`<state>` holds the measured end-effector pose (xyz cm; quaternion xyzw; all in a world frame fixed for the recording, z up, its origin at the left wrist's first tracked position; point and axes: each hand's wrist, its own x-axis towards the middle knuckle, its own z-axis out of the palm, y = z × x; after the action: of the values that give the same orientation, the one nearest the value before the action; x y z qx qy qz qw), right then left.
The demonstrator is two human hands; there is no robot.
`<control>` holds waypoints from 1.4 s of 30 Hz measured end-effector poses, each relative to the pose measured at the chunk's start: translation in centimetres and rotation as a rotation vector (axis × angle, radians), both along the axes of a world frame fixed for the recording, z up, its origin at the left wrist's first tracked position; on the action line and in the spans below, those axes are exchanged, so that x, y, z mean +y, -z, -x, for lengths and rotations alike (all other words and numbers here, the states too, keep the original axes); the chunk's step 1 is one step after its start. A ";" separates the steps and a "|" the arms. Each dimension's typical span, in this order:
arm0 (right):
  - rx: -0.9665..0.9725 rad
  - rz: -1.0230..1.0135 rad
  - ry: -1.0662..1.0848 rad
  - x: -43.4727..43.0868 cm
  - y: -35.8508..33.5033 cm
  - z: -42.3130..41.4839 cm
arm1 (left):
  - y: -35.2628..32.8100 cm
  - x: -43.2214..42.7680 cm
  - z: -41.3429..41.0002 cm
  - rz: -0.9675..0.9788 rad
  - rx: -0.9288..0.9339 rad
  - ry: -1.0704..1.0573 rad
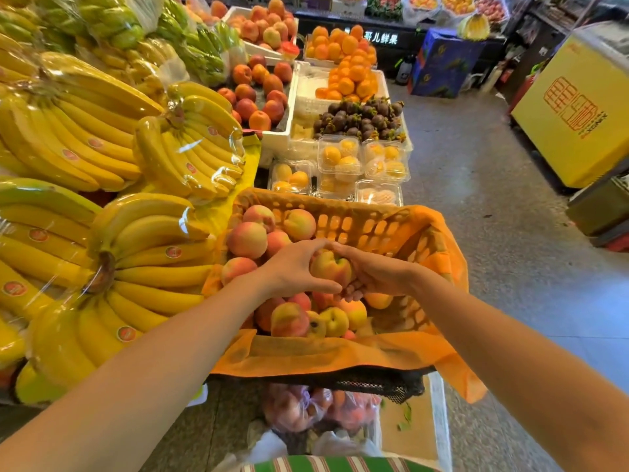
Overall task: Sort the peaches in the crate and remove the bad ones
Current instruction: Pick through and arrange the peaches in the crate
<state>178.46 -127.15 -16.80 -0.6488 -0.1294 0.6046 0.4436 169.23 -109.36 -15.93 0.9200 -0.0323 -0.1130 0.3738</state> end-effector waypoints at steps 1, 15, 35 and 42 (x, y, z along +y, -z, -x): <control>0.024 -0.022 0.020 0.0 0.0 0.0 | -0.3 0.2 0.0 -0.007 -0.009 -0.024; -0.562 0.293 -0.458 6.3 2.4 5.4 | -1.6 5.2 1.0 0.103 -0.035 -0.288; 0.361 -0.121 0.344 -4.1 -0.5 1.0 | -1.0 1.9 -0.6 0.956 0.345 -0.415; -0.324 0.025 0.281 -7.7 -2.7 0.2 | 0.1 -0.9 -2.8 0.936 0.453 -0.350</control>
<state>178.29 -134.85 -14.10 -0.7547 -0.0998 0.4262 0.4886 172.07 -110.30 -16.08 0.5999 0.1560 -0.2181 0.7538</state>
